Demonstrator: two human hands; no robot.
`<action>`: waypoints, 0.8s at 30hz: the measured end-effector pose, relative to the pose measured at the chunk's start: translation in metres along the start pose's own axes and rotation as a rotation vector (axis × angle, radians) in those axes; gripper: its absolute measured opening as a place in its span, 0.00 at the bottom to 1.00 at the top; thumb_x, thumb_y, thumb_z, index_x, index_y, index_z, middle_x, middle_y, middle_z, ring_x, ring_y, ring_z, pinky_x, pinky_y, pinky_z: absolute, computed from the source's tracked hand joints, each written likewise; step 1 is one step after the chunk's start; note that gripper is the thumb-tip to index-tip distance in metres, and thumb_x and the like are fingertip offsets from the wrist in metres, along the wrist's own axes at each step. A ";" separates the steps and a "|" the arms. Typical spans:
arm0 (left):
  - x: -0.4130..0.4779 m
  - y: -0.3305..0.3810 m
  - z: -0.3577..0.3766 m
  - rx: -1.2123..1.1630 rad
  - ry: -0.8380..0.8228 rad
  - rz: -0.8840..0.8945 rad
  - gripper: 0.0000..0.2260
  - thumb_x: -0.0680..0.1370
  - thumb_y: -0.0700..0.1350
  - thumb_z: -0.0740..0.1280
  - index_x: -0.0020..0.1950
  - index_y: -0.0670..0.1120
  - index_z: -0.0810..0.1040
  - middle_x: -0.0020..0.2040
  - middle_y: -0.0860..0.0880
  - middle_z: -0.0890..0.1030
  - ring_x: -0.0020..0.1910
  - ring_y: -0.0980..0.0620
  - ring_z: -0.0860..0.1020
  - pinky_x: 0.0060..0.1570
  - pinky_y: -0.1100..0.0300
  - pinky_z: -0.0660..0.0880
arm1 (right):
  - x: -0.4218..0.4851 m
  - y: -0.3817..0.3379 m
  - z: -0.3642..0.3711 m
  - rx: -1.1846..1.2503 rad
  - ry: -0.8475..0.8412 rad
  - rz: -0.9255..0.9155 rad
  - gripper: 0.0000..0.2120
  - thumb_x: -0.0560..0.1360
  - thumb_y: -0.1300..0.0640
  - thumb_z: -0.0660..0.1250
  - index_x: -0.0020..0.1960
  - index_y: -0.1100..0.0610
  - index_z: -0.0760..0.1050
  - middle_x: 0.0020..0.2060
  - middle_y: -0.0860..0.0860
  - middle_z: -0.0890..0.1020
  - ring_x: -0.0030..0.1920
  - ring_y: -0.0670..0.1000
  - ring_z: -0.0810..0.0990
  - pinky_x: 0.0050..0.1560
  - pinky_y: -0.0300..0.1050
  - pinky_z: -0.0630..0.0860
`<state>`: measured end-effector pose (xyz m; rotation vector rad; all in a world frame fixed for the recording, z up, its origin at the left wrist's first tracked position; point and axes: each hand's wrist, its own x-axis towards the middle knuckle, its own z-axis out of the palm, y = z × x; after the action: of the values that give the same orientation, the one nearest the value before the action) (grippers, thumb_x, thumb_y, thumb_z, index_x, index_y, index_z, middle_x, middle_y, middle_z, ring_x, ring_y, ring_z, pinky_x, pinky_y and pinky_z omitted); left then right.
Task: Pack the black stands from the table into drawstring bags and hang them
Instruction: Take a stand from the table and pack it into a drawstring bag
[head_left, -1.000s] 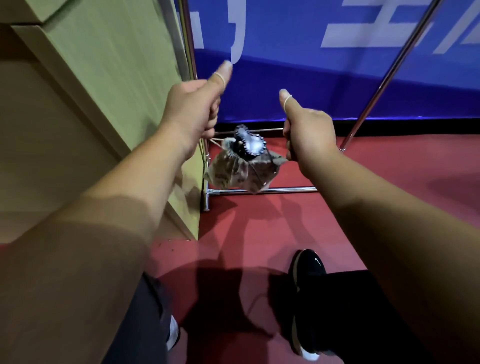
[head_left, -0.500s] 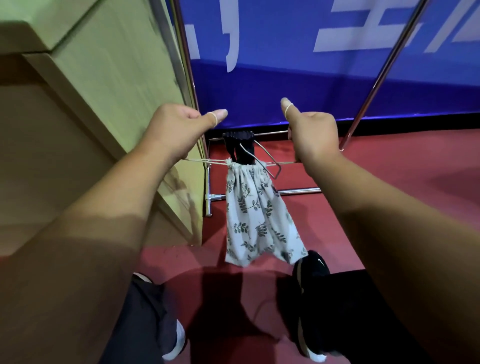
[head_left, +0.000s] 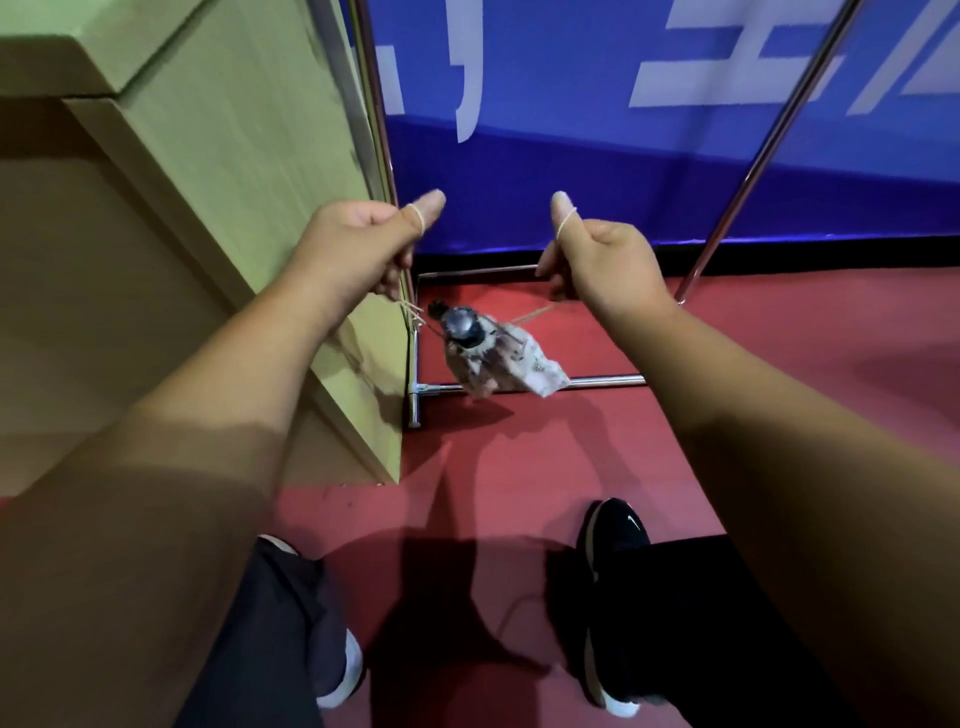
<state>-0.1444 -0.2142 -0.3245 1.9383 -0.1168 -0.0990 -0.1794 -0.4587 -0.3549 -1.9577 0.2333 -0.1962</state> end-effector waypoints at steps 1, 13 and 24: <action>0.002 -0.002 0.002 -0.084 -0.026 -0.014 0.24 0.78 0.62 0.74 0.35 0.44 0.77 0.30 0.45 0.75 0.32 0.45 0.75 0.38 0.53 0.82 | 0.003 0.002 0.000 0.046 -0.009 0.025 0.32 0.84 0.34 0.60 0.38 0.58 0.85 0.33 0.52 0.86 0.32 0.45 0.80 0.42 0.41 0.75; 0.004 0.005 0.018 -0.365 -0.088 -0.087 0.23 0.78 0.63 0.74 0.33 0.51 0.69 0.29 0.50 0.66 0.28 0.50 0.64 0.37 0.53 0.72 | 0.000 -0.014 0.032 0.301 -0.223 0.017 0.19 0.85 0.43 0.64 0.55 0.55 0.87 0.41 0.51 0.81 0.42 0.51 0.80 0.50 0.49 0.77; 0.009 0.006 0.021 -0.437 -0.052 -0.173 0.29 0.75 0.66 0.74 0.59 0.42 0.78 0.41 0.49 0.74 0.27 0.55 0.65 0.29 0.60 0.68 | -0.001 -0.034 0.048 0.237 -0.262 0.166 0.18 0.78 0.69 0.59 0.62 0.54 0.78 0.43 0.53 0.87 0.45 0.54 0.85 0.49 0.51 0.78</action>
<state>-0.1380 -0.2372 -0.3272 1.5068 0.0375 -0.2673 -0.1665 -0.4031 -0.3424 -1.6979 0.1895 0.1360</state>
